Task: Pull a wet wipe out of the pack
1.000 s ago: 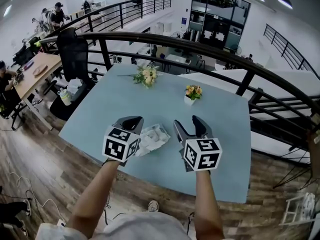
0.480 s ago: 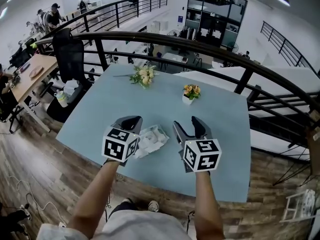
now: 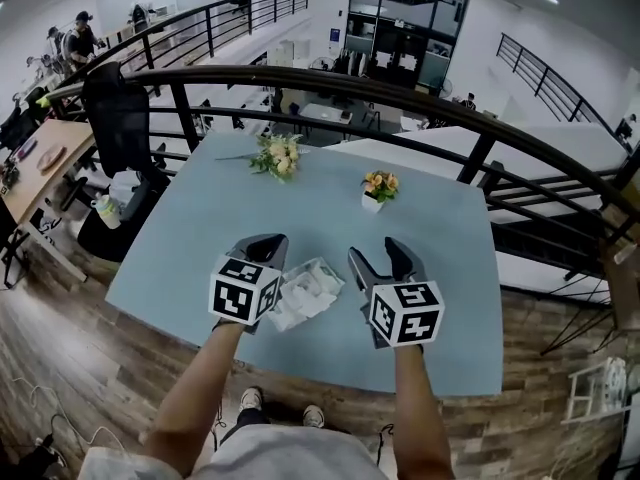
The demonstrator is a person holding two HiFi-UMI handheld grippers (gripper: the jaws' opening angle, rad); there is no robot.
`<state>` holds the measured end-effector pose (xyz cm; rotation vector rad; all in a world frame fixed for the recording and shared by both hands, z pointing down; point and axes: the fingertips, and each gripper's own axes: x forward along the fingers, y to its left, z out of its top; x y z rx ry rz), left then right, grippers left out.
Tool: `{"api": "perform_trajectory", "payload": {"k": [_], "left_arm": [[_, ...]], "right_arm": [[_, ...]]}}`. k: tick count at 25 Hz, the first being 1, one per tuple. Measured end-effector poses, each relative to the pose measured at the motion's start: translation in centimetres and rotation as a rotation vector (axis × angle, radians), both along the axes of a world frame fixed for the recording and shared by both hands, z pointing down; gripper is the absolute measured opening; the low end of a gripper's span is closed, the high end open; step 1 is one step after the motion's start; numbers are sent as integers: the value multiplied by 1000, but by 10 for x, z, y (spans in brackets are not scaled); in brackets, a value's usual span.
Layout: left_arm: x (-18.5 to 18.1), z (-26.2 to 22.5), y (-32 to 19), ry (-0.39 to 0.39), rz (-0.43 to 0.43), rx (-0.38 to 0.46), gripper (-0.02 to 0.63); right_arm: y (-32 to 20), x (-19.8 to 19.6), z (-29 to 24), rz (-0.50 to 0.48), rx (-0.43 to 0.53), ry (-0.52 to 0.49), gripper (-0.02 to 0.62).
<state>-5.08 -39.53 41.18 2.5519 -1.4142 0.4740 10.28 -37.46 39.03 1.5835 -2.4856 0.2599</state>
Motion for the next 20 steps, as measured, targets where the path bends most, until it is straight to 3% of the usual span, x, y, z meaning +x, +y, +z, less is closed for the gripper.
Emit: {"api": "perform_trajectory", "payload": {"k": [9, 20], "left_arm": [[-19, -5, -18, -5, 107, 27, -5], [-42, -6, -25, 19, 170, 24, -5]], "right_arm": [[-5, -31, -2, 83, -4, 13, 278], [-9, -64, 0, 128, -8, 24, 278]]}}
